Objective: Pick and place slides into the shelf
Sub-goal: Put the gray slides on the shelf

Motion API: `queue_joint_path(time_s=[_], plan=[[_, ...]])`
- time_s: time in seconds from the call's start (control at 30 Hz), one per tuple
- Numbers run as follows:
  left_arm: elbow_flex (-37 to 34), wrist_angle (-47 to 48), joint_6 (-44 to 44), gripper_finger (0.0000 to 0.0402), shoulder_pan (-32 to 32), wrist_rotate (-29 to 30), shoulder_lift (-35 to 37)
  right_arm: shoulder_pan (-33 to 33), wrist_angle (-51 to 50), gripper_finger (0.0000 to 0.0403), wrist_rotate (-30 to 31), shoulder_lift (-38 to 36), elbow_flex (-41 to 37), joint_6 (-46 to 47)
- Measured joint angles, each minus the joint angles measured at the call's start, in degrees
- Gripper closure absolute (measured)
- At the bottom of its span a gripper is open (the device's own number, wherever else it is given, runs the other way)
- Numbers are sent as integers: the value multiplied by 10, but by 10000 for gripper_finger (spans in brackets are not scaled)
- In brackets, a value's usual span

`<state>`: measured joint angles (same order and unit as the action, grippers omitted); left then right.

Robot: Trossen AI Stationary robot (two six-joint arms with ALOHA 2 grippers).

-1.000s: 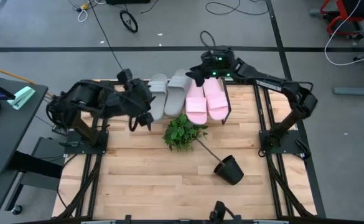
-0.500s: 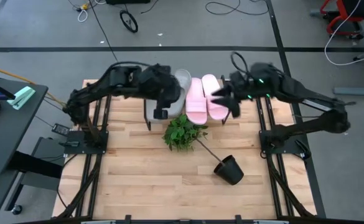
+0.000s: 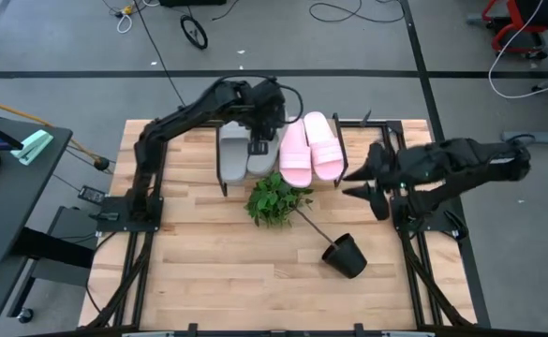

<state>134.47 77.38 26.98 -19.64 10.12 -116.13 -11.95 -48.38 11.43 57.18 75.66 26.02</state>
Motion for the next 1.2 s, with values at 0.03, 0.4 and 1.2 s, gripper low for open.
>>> queue_joint_path(time_s=[0.03, 0.4, 1.2], plan=[[0, 0, 1, 258, -4, 0, -5, -15, -10, 222, 10, 1, 0, 7], [0, -8, 22, 253, -21, 3, -37, -149, -50, 238, 117, 13, -1, 90], [0, -16, 5, 270, -28, 46, -77, -179, -52, 238, 173, 13, -1, 135]])
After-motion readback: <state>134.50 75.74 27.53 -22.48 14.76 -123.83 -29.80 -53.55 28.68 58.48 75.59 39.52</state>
